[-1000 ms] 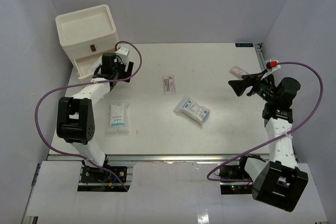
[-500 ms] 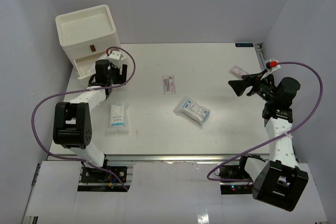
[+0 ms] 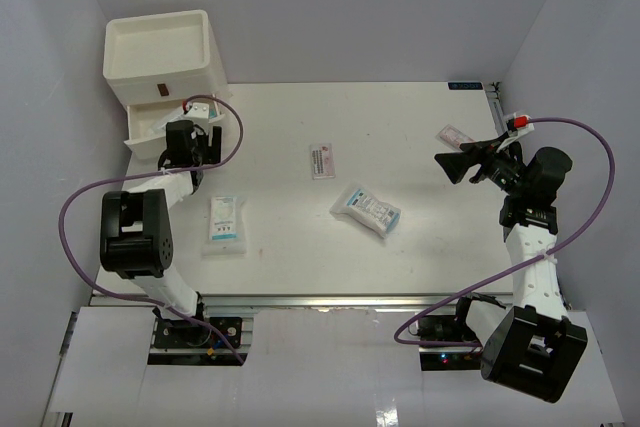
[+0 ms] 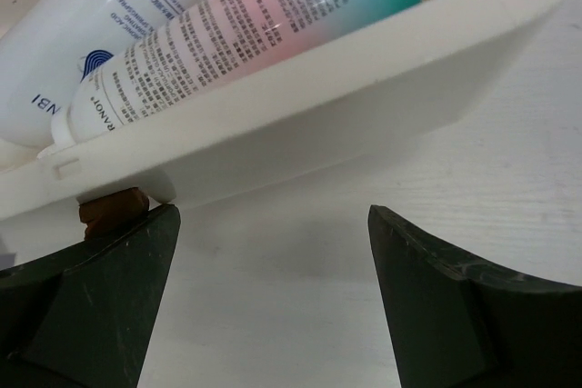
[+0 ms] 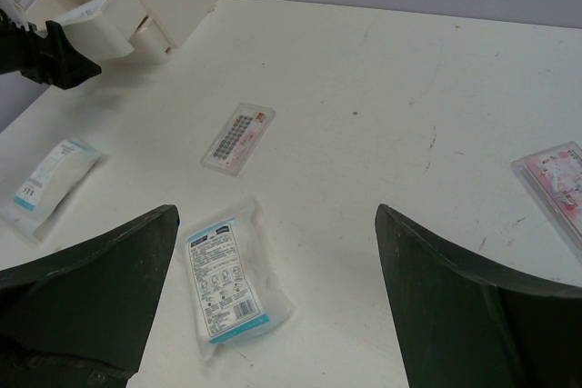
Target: Organize the makeup
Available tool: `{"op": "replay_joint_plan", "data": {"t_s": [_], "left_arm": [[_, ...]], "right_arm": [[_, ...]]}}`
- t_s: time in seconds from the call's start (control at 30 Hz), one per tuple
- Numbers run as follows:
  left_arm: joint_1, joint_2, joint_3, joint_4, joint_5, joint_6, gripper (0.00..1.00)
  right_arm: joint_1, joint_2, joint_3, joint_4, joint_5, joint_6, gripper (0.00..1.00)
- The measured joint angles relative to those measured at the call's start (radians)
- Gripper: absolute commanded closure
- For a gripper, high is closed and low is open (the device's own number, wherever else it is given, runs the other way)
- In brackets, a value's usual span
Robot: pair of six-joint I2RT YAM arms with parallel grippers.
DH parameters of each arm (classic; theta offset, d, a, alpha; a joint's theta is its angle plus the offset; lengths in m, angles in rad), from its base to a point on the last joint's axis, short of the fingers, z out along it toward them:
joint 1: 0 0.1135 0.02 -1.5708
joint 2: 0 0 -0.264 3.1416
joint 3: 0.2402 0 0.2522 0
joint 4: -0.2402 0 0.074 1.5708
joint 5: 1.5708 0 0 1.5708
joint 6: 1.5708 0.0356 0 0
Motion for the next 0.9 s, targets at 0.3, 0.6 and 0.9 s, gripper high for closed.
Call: {"op": "replay_joint_plan", "data": {"t_s": [0.3, 0.6, 0.9], "left_arm": [[0.029, 0.032, 0.036, 0.025, -0.071, 0.004, 0.02], [0.029, 0.008, -0.006, 0.068, -0.058, -0.078, 0.05], [0.033, -0.137, -0.08, 0.014, -0.095, -0.43, 0.05]], "right_arm": [[0.0, 0.013, 0.0, 0.0, 0.0, -0.001, 0.05], [0.0, 0.013, 0.0, 0.0, 0.0, -0.001, 0.05], [0.0, 0.013, 0.0, 0.0, -0.003, -0.001, 0.05]]}}
